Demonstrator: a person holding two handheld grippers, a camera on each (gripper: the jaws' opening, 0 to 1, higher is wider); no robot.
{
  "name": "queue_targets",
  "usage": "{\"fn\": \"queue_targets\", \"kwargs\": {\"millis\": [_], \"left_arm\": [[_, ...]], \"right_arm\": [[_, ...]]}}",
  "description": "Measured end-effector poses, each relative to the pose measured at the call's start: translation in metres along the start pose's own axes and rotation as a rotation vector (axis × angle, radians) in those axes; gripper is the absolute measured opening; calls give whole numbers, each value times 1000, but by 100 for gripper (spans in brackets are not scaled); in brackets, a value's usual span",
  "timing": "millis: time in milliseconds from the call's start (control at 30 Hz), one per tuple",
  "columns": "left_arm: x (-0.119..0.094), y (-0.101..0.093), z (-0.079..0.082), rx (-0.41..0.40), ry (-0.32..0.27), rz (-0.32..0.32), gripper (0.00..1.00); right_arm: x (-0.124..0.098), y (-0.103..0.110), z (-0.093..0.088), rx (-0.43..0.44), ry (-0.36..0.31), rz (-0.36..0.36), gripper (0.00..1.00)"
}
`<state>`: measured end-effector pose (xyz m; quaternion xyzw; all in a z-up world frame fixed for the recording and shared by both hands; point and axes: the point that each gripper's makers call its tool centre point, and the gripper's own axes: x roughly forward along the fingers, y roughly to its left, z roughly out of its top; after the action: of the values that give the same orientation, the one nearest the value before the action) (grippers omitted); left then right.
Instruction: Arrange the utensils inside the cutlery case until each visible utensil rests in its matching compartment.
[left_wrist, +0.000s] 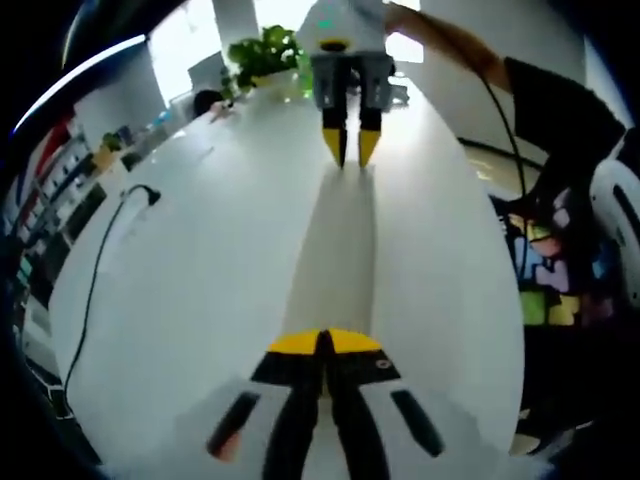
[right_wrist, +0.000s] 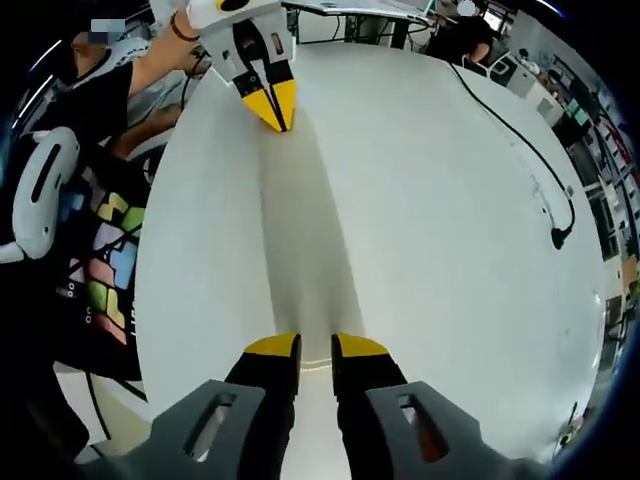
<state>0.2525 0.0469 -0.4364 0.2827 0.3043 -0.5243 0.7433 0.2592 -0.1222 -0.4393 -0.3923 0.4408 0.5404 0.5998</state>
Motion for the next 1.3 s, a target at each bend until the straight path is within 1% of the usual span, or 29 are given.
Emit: {"fn": "queue_targets", "kwargs": {"millis": [300,367,500,600,633,667,700,733,767,867,900,967,1000,1033,1100,1167,1233,1300], "left_arm": [[2,0,0,11,31,-4,1],[2,-1,0,20,33,-4,1],[3,0,1,11,30,-11,0],[5,-1,3,18,25,-10,0],[5,-1,3,24,34,-9,0],[6,-2,3,28,41,-8,0],[6,-1,3,28,48,-6,0],[6,-2,3,29,55,-5,0],[6,-2,3,32,60,-4,0],[6,-1,2,37,72,-4,0],[6,-1,2,40,77,-7,0],[7,0,3,32,85,-14,0],[7,0,3,30,88,-18,0],[7,1,3,31,89,-23,0],[10,1,5,33,80,-18,0],[11,1,5,55,89,-13,0],[11,2,6,60,94,-11,0],[12,2,6,62,107,-16,0]], "right_arm": [[1,-1,-1,-13,72,-17,12],[2,3,-1,-10,80,-19,11],[2,3,-2,-1,87,-12,11],[3,3,-2,-10,94,-13,11],[3,3,-3,-6,105,-15,11],[3,2,-3,-11,121,-20,9],[3,-6,-5,-42,148,-54,6],[5,-1,-5,-10,159,-38,6],[6,-1,-4,-9,167,-38,6],[6,-1,-4,-22,191,-33,5],[6,-1,-4,-40,200,-30,5],[7,0,-4,-46,210,-26,5],[5,1,-6,-62,227,-8,4],[4,0,-5,-43,220,-13,4],[4,0,-6,-32,217,-5,4],[4,0,-6,-37,205,-2,4],[3,-1,-5,-47,193,5,4],[4,-1,-4,-32,187,20,3]]}}
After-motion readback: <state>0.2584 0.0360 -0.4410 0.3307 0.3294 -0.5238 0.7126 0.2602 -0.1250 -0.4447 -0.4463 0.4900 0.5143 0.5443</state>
